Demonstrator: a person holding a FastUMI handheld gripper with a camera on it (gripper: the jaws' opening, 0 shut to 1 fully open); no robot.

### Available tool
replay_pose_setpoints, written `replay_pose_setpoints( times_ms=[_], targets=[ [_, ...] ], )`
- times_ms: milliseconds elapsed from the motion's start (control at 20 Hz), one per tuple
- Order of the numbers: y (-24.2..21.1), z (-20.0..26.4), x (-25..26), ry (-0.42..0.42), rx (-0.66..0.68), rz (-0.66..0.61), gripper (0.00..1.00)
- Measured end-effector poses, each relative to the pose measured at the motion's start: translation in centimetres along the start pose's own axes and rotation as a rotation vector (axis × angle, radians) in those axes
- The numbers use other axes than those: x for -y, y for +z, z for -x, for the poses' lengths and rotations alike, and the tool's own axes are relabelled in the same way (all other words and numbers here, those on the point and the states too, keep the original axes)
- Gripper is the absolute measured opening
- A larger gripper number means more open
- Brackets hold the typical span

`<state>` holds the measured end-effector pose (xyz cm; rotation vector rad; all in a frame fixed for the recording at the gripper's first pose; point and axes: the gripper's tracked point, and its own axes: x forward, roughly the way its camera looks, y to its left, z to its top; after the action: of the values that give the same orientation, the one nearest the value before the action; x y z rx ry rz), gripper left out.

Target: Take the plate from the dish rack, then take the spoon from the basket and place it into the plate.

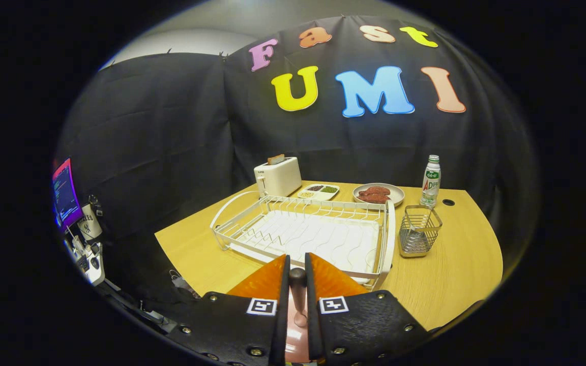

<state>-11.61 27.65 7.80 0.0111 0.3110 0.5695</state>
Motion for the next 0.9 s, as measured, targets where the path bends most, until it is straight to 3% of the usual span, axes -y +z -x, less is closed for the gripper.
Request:
replay_pose_setpoints(
  times_ms=[650, 900],
  targets=[
    [2.7, 1.7, 2.1, -0.041, 0.036, 0.011, 0.18],
    [6.4, 3.1, 3.6, -0.096, 0.112, 0.005, 0.18]
  ],
)
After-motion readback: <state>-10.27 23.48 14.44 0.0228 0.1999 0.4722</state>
